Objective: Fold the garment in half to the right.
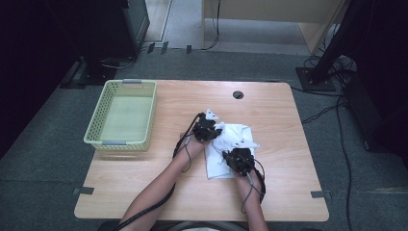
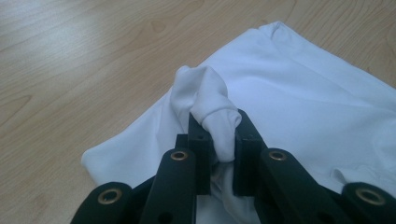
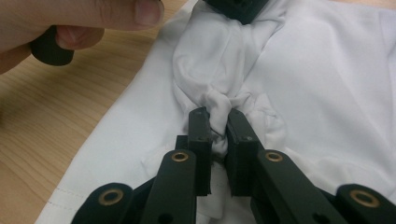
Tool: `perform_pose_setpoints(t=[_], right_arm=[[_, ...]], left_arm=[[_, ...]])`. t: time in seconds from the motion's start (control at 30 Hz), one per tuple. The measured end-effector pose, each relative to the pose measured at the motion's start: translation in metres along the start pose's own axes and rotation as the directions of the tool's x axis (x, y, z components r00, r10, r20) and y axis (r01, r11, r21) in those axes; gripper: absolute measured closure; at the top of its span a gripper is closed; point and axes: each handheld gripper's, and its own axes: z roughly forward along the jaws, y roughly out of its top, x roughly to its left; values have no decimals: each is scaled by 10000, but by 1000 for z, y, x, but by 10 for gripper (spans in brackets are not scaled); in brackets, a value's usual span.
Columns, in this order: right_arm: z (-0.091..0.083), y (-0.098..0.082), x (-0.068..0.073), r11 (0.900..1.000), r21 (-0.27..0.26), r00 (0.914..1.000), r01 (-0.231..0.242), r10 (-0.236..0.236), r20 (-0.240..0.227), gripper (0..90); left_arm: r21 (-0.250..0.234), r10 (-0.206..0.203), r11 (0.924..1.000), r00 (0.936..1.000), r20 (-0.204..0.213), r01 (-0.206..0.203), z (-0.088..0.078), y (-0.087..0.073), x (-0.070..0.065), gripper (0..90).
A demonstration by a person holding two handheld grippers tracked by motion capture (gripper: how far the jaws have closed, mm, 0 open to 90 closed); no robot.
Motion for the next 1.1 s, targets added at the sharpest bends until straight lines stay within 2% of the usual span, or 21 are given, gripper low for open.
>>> perform_pose_setpoints(t=[0.13,0.3,0.83,0.97,1.1], right_arm=[[1,-1,1,10000,-52,10000,-38,38,-5,833],[3,-1,6,10000,-71,10000,12,-13,-99,833],[13,5,28,9995,69,9969,318,-312,-721,832],[15,5,32,9995,75,9956,320,-312,-880,832],[14,7,35,9993,88,9946,365,-355,-973,832]], left_arm=[[65,159,9999,9998,-111,-158,0,-3,1,829],[73,55,10000,9999,-100,-55,-3,-7,4,829],[471,-135,9988,9997,-220,145,-25,-20,18,828],[685,156,9976,9990,-413,-127,-30,-21,18,828],[673,30,9977,9993,-380,-5,-34,-20,19,828]])
